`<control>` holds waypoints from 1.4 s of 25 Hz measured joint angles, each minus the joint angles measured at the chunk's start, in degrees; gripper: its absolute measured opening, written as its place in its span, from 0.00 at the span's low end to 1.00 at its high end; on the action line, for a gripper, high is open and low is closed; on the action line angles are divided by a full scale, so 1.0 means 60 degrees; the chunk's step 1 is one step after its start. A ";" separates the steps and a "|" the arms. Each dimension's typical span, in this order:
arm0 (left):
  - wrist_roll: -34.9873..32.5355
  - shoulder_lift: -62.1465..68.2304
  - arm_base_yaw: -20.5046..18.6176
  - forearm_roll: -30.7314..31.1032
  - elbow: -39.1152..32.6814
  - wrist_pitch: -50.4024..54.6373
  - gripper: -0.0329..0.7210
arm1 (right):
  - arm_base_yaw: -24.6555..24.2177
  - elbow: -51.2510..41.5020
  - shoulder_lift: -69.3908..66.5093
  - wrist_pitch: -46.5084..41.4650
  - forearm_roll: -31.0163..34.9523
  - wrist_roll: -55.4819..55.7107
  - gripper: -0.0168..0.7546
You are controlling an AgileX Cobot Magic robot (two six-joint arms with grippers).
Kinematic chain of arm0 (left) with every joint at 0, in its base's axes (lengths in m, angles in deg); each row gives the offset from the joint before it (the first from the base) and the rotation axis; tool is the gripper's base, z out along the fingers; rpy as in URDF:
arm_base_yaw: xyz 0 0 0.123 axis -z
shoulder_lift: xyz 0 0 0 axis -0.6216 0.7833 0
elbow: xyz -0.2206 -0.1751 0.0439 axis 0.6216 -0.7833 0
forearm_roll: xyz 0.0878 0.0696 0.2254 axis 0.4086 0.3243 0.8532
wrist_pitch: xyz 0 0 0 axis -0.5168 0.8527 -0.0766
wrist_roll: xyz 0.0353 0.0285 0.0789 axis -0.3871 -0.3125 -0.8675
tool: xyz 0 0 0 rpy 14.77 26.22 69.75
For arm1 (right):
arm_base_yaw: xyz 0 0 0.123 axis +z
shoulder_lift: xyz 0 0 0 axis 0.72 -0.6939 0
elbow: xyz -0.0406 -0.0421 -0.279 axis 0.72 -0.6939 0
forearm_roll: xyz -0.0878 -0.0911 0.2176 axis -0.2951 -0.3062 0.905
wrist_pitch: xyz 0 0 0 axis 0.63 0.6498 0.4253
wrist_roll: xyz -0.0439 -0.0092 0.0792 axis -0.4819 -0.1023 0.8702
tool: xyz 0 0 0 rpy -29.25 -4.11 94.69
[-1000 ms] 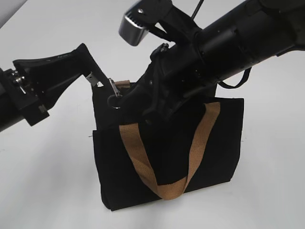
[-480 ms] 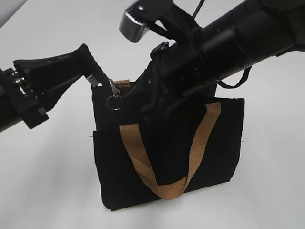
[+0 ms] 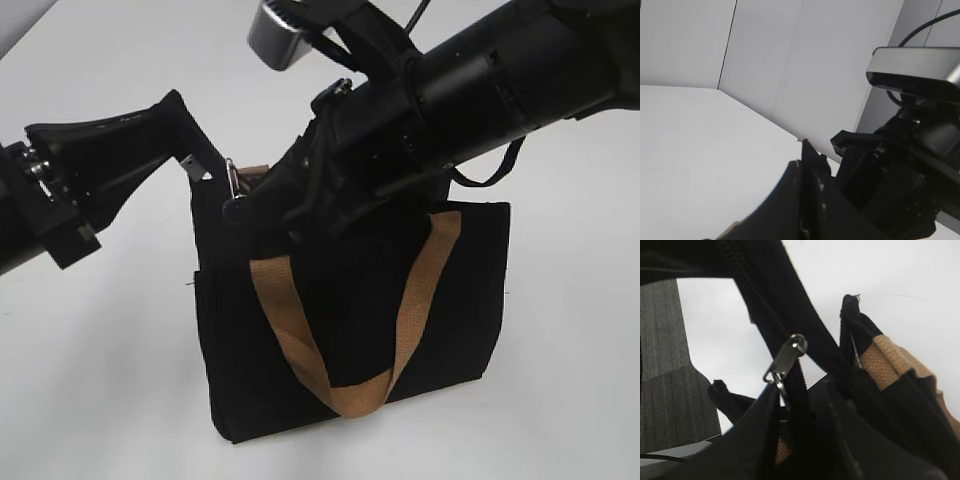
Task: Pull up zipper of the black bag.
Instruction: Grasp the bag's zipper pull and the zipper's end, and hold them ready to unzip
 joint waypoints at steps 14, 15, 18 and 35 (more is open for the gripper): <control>0.0000 -0.0008 0.0004 -0.0011 0.0000 0.0069 0.05 | 0.0000 -0.0018 0.0217 -0.0129 0.0021 0.0000 0.08; 0.0000 -0.0008 0.0004 -0.0018 0.0000 0.0111 0.05 | 0.0000 -0.0018 0.0319 -0.0129 -0.0031 0.0000 0.04; 0.0000 -0.0008 0.0004 -0.0018 0.0000 0.0410 0.05 | 0.0000 -0.0018 0.0580 -0.0148 -0.0339 0.0024 0.02; -0.0006 -0.2137 0.0022 0.0102 0.0008 0.5463 0.05 | -0.0511 -0.0010 0.0729 -0.0598 -0.3888 0.3244 0.02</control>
